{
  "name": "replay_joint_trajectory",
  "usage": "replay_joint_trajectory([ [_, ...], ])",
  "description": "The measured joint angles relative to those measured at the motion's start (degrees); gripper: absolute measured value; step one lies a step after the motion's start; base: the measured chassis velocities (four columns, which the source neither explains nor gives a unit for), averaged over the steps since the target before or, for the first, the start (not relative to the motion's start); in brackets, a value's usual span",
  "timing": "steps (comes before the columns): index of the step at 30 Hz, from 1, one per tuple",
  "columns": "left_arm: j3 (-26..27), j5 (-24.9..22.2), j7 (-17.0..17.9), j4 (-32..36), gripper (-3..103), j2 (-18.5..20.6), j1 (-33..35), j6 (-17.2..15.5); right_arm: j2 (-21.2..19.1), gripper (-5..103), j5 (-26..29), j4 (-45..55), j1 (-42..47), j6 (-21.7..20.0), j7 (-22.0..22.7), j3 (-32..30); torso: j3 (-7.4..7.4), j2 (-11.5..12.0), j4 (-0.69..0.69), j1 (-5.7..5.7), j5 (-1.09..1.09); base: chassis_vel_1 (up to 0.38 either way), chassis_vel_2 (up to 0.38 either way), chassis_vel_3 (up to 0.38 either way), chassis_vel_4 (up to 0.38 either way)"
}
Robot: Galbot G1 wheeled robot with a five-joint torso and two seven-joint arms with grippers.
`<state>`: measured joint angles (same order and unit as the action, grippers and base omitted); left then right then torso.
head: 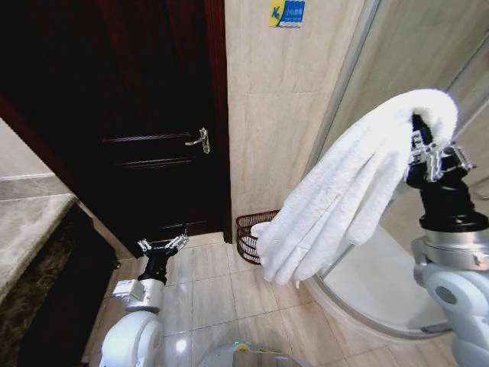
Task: Discard the used towel into the hamper.
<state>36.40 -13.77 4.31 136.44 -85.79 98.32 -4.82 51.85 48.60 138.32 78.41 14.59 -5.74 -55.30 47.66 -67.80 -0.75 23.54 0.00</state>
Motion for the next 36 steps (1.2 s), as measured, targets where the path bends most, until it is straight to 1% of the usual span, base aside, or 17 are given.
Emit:
replay_joint_trajectory([
  [9,0.00,0.00,0.00,0.00,100,0.00,0.00,0.00,0.11,10,0.02,0.14,0.13,0.01,-0.93,0.01,-0.01,0.04,0.01,0.00,0.00,-0.040,0.048,0.050,-0.041],
  [25,0.00,0.00,0.00,0.00,100,0.00,0.00,0.00,-0.13,10,0.20,0.24,0.07,0.14,-0.99,-0.05,-0.03,0.06,0.01,-0.02,0.00,-0.058,0.058,0.060,-0.051],
  [34,0.00,0.00,0.00,0.00,100,0.00,-0.01,0.00,0.57,10,-0.91,0.34,0.58,0.67,-0.56,0.07,-0.03,0.08,0.01,-0.01,0.00,-0.032,0.028,0.022,-0.030],
  [36,0.00,0.00,0.00,0.00,100,0.00,0.00,0.00,0.48,10,-1.02,0.13,0.43,0.67,-1.09,-0.09,-0.03,0.08,0.01,-0.01,0.00,0.000,0.000,0.000,0.000],
])
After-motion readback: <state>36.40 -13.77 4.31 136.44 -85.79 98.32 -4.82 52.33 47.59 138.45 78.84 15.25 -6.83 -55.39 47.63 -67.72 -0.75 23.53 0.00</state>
